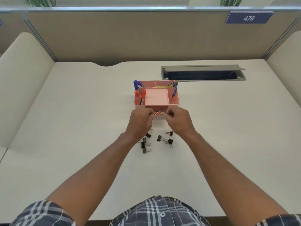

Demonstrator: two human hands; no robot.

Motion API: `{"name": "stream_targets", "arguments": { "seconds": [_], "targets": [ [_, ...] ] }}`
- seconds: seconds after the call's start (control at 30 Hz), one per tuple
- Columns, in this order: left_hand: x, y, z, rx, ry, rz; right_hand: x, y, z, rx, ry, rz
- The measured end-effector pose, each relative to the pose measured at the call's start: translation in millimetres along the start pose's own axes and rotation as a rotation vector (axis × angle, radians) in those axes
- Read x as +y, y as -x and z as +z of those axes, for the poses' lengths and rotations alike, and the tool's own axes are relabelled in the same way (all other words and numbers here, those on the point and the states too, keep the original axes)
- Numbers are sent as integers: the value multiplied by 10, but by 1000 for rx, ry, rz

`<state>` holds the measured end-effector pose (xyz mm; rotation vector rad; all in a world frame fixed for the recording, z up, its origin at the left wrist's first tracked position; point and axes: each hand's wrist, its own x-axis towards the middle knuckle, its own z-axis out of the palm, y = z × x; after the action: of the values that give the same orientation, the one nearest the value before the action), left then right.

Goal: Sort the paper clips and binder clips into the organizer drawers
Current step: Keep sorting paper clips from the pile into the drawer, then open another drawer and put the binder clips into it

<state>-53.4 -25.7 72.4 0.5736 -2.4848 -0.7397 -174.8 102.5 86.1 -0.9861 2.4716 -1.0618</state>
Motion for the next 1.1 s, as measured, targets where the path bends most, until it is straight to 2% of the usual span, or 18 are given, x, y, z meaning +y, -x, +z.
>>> {"name": "stream_targets", "arguments": {
  "seconds": [0.2, 0.4, 0.47, 0.6, 0.67, 0.73, 0.83, 0.93, 1.1],
  "targets": [
    [2, -213, 49, 1, -131, 36, -152, -307, 48, 14, 189, -81],
    [-63, -161, 95, 58, -26, 75, -86, -352, 98, -13, 149, -51],
    [-111, -104, 112, 112, 36, 30, -27, -325, 86, -6, 88, -35],
    [-270, 36, 131, 252, 130, -184, 114, -217, 45, 59, -78, 64],
    [-333, 109, 125, 266, 170, -290, 194, -149, 57, 106, -137, 135],
    [-388, 154, 118, 185, 246, -422, 282, -115, 79, 127, -172, 233],
    [-476, 141, 103, -36, 339, -558, 341, -124, 83, 47, -222, 328],
    [-532, 78, 86, -192, 395, -548, 340, -152, 59, -48, -300, 209],
    [-523, -64, 90, -193, 536, -482, 368, -272, 1, -163, -329, 176]
  ]
}}
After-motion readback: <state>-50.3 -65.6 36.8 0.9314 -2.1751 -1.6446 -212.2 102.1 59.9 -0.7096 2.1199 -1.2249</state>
